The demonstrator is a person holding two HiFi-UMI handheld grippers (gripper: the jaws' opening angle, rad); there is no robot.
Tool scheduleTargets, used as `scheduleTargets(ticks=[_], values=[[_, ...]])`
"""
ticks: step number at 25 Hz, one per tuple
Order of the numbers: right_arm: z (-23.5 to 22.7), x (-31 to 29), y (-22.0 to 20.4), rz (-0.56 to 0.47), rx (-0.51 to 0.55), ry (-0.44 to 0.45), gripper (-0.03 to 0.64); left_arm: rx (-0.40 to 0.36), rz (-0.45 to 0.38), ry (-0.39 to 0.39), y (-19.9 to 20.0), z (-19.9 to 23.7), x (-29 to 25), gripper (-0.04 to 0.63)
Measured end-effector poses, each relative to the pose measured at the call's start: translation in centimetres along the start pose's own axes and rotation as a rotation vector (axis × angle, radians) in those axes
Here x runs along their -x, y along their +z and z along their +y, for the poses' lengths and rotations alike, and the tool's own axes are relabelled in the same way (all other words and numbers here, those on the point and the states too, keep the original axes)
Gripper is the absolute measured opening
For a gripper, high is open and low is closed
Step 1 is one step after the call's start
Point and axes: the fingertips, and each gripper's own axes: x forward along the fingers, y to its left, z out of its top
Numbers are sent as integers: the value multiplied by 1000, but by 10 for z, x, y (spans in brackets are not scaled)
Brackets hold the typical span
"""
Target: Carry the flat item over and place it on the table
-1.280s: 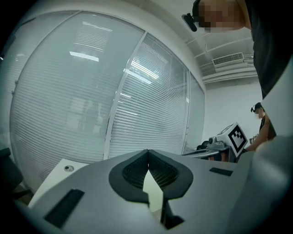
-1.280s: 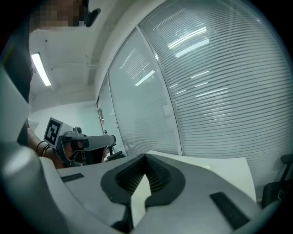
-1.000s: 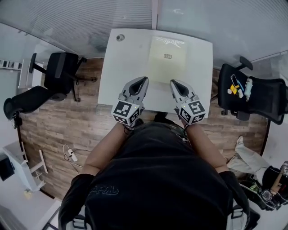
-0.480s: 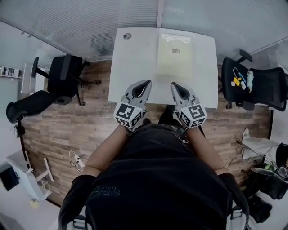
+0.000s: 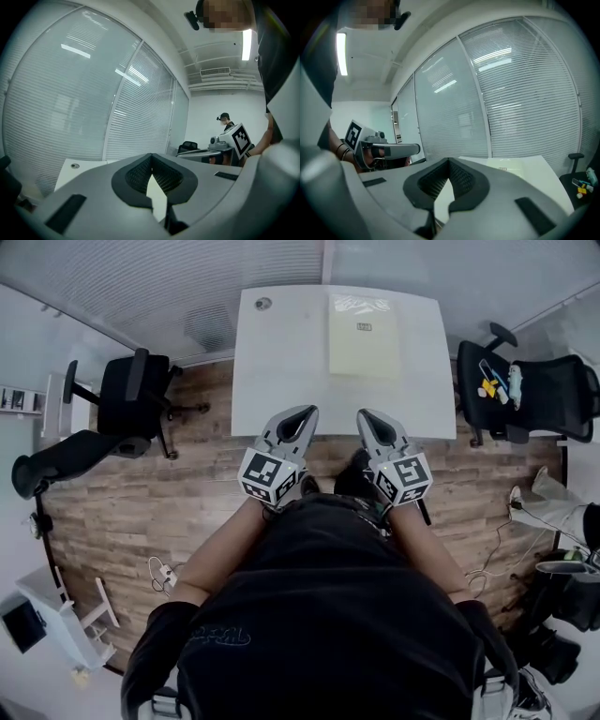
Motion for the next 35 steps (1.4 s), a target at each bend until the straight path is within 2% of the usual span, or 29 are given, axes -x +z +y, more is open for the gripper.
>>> scheduleTargets(ticks=[8, 14, 20, 35], values=[[2, 26, -2, 18, 27, 27, 21, 39, -33, 7, -5, -18, 18, 14], [-4, 44, -5, 41, 26, 55, 21, 37, -29, 35, -4, -32, 18, 14], [-8, 74, -11, 47, 36, 87, 21, 11, -18, 21, -6, -74, 9, 15], [-19, 175, -44, 47, 10, 106, 21, 13, 6, 46, -39, -185, 23, 14]])
